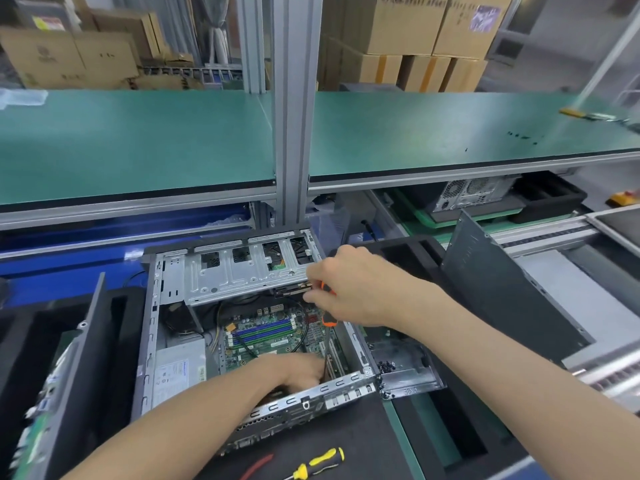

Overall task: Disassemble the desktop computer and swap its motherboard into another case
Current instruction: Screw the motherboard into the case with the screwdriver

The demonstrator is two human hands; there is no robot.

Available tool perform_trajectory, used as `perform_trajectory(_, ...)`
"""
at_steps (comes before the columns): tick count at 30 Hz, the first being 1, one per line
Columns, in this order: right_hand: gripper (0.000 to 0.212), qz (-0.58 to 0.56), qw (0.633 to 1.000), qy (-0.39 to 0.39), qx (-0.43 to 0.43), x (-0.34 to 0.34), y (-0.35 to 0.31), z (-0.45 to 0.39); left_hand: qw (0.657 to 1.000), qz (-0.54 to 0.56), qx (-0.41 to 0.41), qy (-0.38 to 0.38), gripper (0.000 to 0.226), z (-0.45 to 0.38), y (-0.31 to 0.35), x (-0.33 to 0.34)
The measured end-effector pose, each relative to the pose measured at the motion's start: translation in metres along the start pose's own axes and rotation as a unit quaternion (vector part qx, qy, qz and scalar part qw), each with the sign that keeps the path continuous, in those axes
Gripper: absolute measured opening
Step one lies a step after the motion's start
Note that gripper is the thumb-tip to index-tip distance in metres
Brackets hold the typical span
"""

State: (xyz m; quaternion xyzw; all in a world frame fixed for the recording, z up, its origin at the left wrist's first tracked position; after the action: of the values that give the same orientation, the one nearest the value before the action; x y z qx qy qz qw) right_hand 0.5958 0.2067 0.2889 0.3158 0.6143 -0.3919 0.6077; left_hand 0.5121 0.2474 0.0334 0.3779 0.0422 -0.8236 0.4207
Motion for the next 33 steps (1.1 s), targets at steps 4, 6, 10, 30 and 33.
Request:
perform_trajectory(4, 0.015, -0.114, 0.991, -0.039, -0.059, -0.005, -0.003, 0.001, 0.999, -0.031, -0.006, -0.002, 0.033, 0.005, -0.01, -0.002)
perform_trajectory(6, 0.032, -0.186, 0.979, -0.063, -0.061, -0.008, -0.001, 0.003, 0.998, -0.054, 0.008, -0.007, 0.034, 0.003, -0.011, -0.002)
perform_trajectory(10, 0.017, -0.078, 0.997, -0.017, -0.019, -0.003, 0.006, 0.003, 0.992, -0.105, 0.07, -0.022, 0.031, 0.002, -0.001, -0.006)
perform_trajectory(30, 0.015, -0.107, 0.993, -0.04, -0.023, -0.003, 0.022, 0.009, 0.986, -0.091, 0.121, 0.065, 0.016, -0.001, -0.002, -0.003)
perform_trajectory(33, 0.028, -0.171, 0.983, -0.052, -0.042, -0.007, 0.02, 0.012, 0.986, -0.1, 0.121, 0.06, 0.015, 0.0, -0.004, -0.002)
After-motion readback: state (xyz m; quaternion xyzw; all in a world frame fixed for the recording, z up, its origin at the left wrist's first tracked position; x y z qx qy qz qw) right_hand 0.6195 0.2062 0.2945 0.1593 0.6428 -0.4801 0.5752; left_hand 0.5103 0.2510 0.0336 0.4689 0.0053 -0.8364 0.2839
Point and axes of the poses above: each hand's wrist, its own z-axis away from the middle knuckle, its own x-axis out of the palm, y = z × x, the point moved 2 cm from there along -z, towards the middle knuckle, and after that the axes turned 13 degrees about -x, right-handed, at the moved point
